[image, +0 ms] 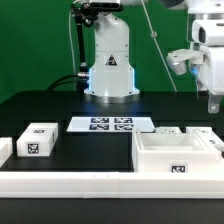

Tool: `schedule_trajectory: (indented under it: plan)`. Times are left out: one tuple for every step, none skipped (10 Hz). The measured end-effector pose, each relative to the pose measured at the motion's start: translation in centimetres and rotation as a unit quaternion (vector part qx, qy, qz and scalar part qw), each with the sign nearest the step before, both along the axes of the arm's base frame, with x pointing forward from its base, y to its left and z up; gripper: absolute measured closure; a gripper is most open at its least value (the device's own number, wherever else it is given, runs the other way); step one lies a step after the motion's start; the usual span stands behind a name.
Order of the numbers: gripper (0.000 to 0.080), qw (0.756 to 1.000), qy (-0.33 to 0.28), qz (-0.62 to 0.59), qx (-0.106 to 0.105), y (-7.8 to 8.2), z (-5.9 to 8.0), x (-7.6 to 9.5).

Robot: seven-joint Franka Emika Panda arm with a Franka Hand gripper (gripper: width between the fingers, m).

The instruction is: Assemble cabinet

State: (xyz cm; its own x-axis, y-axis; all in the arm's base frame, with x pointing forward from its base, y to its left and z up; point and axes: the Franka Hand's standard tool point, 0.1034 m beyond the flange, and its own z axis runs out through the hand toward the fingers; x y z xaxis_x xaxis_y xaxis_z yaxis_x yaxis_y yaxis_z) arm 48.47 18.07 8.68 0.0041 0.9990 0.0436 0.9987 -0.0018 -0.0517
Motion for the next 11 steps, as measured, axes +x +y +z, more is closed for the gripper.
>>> schedule_trajectory:
  plan:
    - [0.0151, 1.0, 0.001, 0.0, 0.0, 0.0, -0.1, 0.0]
    - [0.0151, 1.0, 0.002, 0.0, 0.0, 0.0, -0.2, -0.1]
    - [0.0151, 1.0, 0.003, 0.009, 0.004, -0.3, -1.0, -0.5]
    - [0.0151, 1.0, 0.005, 0.008, 0.006, -0.3, -1.6, -1.2]
    - [0.0151, 1.0, 0.008, 0.011, 0.009, 0.1, -2.5, -2.3]
    - [0.0151, 1.0, 0.006, 0.012, 0.016, 0.6, -3.5, -3.2]
    - [0.0151, 1.0, 0.009, 0.011, 0.02, 0.9, -4.3, -3.5]
    - [0.0151, 1.0, 0.01, 0.008, 0.025, 1.1, -5.1, -3.7]
    - [0.0151, 0.999, 0.016, 0.006, 0.027, 1.2, -5.7, -4.0]
    - [0.0151, 0.999, 0.016, 0.004, 0.03, 1.3, -6.2, -4.2]
    - [0.0151, 0.999, 0.016, 0.002, 0.033, 1.3, -6.7, -4.2]
